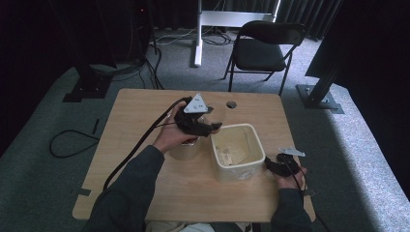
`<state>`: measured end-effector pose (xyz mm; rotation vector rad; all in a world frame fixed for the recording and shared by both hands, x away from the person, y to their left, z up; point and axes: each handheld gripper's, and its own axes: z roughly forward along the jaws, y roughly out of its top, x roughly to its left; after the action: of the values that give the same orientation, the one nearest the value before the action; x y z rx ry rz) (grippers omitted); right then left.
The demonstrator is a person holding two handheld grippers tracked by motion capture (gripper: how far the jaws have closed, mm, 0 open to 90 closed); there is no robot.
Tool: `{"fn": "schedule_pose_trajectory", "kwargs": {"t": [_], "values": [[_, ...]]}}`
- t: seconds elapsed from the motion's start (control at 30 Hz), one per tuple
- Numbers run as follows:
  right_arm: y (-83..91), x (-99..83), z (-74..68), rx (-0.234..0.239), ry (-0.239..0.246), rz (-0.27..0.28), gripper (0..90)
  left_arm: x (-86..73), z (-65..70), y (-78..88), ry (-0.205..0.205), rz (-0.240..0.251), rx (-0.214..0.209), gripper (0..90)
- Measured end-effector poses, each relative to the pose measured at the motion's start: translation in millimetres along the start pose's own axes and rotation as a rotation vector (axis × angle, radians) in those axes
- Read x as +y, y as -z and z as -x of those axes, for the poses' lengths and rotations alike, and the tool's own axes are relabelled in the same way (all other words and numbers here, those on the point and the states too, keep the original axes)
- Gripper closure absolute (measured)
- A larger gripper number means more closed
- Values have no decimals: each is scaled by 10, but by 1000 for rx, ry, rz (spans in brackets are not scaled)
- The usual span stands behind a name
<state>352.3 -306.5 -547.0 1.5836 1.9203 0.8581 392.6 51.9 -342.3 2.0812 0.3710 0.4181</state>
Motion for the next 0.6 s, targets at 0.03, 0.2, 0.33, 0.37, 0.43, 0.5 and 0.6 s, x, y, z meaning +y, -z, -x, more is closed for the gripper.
{"fn": "schedule_pose_trajectory", "kwargs": {"t": [0.03, 0.2, 0.33, 0.37, 0.43, 0.5, 0.6], "values": [[0, 0, 0, 0, 0, 0, 395, 0, 0, 0, 0, 0, 0, 375], [0, 0, 1, 0, 2, 0, 395, 10, 115, -162, 10, 2, -52, 367], [0, 1, 1, 1, 2, 0, 395, 22, 167, -243, 8, -4, -85, 359], [0, 1, 1, 1, 2, -1, 395, 24, 178, -256, 10, -3, -93, 356], [0, 1, 1, 1, 2, -1, 395, 30, 203, -288, 13, 0, -115, 329], [0, 1, 2, 1, 2, -1, 395, 38, 221, -319, 33, 17, -130, 235], [0, 1, 3, 2, 3, -1, 395, 57, 226, -343, 48, 23, -135, 120]]}}
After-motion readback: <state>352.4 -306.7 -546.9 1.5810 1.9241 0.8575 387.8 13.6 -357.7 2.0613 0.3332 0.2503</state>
